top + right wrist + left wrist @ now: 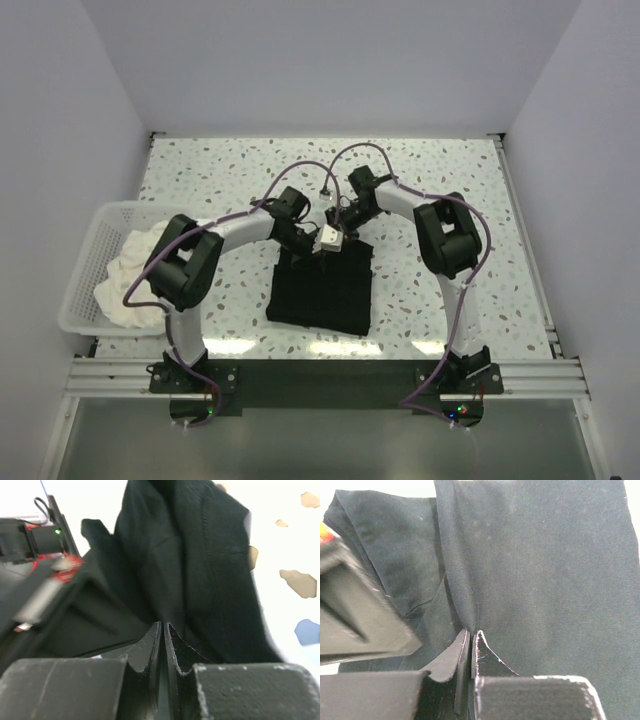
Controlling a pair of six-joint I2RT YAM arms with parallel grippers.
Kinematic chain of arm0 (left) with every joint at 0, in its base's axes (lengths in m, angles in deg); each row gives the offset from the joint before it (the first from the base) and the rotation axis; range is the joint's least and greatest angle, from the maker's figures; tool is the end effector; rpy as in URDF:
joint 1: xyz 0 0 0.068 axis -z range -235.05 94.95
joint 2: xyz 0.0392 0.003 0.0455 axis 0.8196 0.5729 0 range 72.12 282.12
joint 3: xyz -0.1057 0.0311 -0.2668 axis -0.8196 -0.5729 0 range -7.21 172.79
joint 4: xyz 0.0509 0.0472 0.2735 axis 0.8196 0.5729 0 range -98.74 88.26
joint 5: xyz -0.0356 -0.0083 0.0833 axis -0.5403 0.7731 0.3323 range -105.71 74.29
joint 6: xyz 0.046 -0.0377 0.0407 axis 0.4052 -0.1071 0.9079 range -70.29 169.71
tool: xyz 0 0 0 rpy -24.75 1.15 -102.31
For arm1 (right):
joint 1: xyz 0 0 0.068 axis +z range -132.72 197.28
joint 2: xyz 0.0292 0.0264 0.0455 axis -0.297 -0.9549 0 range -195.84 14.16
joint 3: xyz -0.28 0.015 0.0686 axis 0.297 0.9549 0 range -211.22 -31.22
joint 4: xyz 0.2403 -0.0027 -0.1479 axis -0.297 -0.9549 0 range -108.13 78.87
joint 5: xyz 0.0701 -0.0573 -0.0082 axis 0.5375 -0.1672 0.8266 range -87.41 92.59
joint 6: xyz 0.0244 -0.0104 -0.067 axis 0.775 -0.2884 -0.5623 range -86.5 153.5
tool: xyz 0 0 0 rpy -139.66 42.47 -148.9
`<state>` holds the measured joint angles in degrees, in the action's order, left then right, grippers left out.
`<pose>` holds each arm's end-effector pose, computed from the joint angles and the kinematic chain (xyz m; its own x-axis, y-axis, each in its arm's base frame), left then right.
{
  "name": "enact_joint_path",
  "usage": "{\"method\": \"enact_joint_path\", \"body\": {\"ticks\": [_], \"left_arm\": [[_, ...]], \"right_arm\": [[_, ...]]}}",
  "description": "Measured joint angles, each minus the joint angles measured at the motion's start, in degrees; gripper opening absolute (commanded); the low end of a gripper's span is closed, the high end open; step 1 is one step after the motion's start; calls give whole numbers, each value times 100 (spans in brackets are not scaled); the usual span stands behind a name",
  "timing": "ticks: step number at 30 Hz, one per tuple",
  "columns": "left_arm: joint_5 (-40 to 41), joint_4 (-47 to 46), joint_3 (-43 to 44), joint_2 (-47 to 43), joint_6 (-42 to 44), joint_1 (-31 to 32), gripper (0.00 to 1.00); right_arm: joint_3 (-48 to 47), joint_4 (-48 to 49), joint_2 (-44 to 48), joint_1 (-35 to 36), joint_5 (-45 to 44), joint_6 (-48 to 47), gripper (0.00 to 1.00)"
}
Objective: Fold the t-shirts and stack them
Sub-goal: Fold the tshirt
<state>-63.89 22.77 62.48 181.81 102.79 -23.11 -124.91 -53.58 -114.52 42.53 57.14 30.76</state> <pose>0.3105 -0.2461 0.1439 -0.0412 0.6538 -0.7556 0.9758 -0.1363 -0.1711 0.4062 0.2452 0.1224 -0.8623 -0.4374 -0.2552 -0.4494 0.4287 0.7838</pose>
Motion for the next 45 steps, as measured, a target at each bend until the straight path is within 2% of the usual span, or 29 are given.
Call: {"method": "enact_joint_path", "body": {"ticks": [6, 14, 19, 27, 38, 45], "left_arm": [[168, -66, -179, -363, 55, 125, 0], [459, -210, -306, -984, 188, 232, 0], [682, -442, -256, -1032, 345, 166, 0], [929, -1377, -385, -962, 369, 2, 0], [903, -2159, -1478, -1314, 962, 155, 0], [944, -2494, -1853, -1648, 1316, 245, 0]], "right_arm": [[-13, -144, -409, 26, -76, -321, 9], [-13, -350, -433, 24, 11, -671, 8], [-24, -470, -446, 31, 52, -901, 8], [-170, -682, -492, 59, 35, -1093, 9], [-1657, -1480, -697, 105, -660, -1596, 13], [-2328, -1958, -820, 105, -1010, -2100, 11]]}}
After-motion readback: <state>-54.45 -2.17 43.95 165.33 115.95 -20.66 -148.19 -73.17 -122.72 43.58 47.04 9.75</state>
